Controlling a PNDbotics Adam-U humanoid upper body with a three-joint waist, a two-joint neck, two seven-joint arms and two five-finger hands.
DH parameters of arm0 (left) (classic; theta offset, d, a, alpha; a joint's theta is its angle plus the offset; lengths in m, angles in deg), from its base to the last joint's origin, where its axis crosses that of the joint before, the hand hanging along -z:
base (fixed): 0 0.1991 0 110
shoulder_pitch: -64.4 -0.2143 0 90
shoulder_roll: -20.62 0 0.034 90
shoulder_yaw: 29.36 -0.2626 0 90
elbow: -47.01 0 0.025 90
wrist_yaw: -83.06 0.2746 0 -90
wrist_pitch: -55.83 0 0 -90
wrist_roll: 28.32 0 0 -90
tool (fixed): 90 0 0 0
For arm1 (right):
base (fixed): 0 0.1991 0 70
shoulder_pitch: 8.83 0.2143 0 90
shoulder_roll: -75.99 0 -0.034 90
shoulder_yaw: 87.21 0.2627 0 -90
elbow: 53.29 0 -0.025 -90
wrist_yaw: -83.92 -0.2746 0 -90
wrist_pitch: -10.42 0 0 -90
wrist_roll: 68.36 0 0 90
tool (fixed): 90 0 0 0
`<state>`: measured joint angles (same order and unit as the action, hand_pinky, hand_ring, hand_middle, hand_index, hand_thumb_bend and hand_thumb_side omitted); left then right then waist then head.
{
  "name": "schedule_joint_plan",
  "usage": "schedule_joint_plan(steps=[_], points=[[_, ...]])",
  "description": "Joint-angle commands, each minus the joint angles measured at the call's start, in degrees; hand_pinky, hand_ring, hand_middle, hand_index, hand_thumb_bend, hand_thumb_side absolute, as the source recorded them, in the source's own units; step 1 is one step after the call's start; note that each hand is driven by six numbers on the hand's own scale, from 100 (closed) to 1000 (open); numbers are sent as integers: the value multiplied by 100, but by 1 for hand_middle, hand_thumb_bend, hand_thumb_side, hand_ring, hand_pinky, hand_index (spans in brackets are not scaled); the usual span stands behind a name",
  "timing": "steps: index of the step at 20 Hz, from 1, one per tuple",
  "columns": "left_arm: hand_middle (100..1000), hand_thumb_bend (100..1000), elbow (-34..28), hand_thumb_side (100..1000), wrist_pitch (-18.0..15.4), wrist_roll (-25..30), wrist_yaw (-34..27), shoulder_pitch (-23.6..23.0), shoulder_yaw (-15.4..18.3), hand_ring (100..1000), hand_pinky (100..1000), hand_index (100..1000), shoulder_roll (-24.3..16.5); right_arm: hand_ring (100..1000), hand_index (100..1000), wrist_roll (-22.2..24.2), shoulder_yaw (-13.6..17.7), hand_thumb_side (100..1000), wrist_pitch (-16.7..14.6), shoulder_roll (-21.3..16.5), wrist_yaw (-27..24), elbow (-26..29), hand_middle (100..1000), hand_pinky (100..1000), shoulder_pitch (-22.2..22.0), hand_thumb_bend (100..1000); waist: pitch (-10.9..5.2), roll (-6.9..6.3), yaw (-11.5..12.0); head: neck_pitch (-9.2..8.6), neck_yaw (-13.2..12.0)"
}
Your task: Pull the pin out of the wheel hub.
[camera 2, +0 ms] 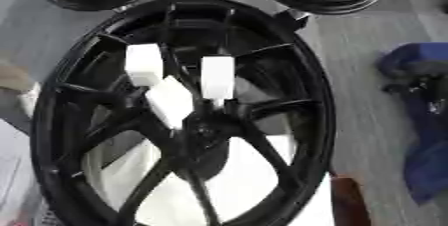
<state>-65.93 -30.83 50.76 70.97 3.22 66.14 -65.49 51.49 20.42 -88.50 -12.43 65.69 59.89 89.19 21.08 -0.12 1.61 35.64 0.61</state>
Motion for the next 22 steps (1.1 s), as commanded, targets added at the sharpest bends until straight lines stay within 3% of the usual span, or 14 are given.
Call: schedule_joint_plan(steps=[1, 10, 21, 22], points=[[586, 100, -88, 731, 2, 9, -9, 73, 22, 692, 632, 755, -107, 671, 758, -15, 22, 666, 1, -156, 16, 141, 611, 936, 31, 100, -161, 3, -2, -60, 15], [584, 100, -25, 742, 28, 26, -20, 21, -3, 692, 628, 754, -240, 674, 759, -50, 29, 645, -61, -274, -63, 141, 613, 933, 76, 100, -161, 47, -33, -57, 63], [580, 100, 97, 761, -9, 50, -57, -537, 26, 688, 622, 754, -849, 692, 768, 1, -158, 542, -1013, -1696, -527, 141, 629, 913, -134, 100, -283, 61, -245, 67, 44], [580, 100, 95, 780, -15, 39, -57, -597, 43, 689, 622, 754, -897, 695, 769, 34, -177, 636, -1104, -1844, -547, 141, 632, 910, -108, 100, -287, 54, -261, 79, 35]])
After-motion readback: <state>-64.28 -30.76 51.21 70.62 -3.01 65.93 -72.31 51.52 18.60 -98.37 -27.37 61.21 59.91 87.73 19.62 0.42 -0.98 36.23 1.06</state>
